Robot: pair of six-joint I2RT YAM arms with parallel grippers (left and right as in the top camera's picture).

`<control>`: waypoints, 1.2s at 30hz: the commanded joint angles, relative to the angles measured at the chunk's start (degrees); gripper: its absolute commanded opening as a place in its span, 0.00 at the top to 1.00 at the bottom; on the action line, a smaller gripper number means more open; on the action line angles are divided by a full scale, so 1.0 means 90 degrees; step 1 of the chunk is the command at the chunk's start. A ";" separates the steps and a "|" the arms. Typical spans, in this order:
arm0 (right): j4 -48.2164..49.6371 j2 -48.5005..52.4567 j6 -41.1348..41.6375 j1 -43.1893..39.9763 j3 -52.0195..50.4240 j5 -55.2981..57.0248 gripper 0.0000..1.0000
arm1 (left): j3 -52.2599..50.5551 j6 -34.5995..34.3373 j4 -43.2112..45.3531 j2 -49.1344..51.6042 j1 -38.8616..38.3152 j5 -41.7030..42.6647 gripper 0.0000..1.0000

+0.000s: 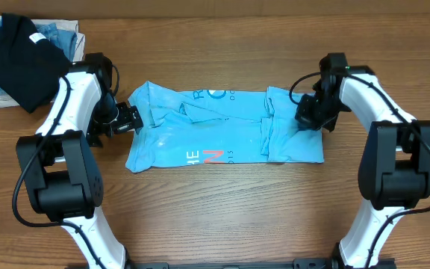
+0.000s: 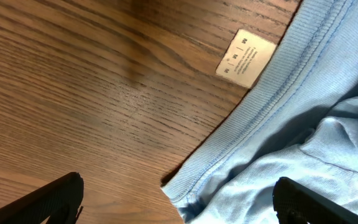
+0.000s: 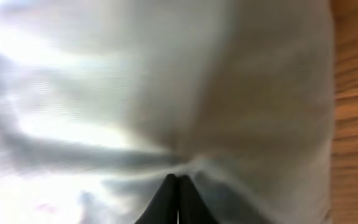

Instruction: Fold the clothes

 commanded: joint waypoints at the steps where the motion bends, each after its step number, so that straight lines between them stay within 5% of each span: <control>1: 0.0034 -0.0627 -0.0075 -0.0024 0.0440 -0.0906 0.88 | -0.0012 -0.0131 0.0012 -0.0085 -0.0015 0.0068 0.00; 4: 0.0274 -0.0685 -0.0168 0.0024 0.0442 -0.1224 0.75 | -0.0012 -0.0131 0.0053 -0.0085 -0.0015 0.0068 0.00; 12: 0.0707 -0.0131 -0.0163 0.0408 0.0257 -0.1205 0.74 | -0.0015 -0.0131 0.0032 -0.0085 -0.0015 0.0070 0.00; 21: 0.1132 0.0644 -0.0160 0.1049 0.0056 -0.1222 0.80 | -0.0015 -0.0131 0.0005 -0.0085 -0.0015 0.0070 0.00; 24: 0.1100 0.0602 -0.0010 0.1115 0.0153 -0.1219 0.93 | -0.0017 -0.0129 0.0005 -0.0085 -0.0015 0.0070 0.00; 31: -0.0328 0.0005 -0.0151 0.0726 0.1481 -0.1008 0.94 | -0.0017 -0.0131 0.0007 -0.0085 -0.0015 0.0068 0.00; 33: -0.0930 -0.0245 -0.0335 0.0529 0.2057 -0.0716 0.78 | -0.0017 -0.0131 0.0010 -0.0085 -0.0015 0.0070 0.00; 36: -0.1732 -0.0542 -0.0389 0.0202 0.2776 0.0129 0.11 | -0.0017 -0.0131 0.0007 -0.0085 -0.0019 0.0070 0.00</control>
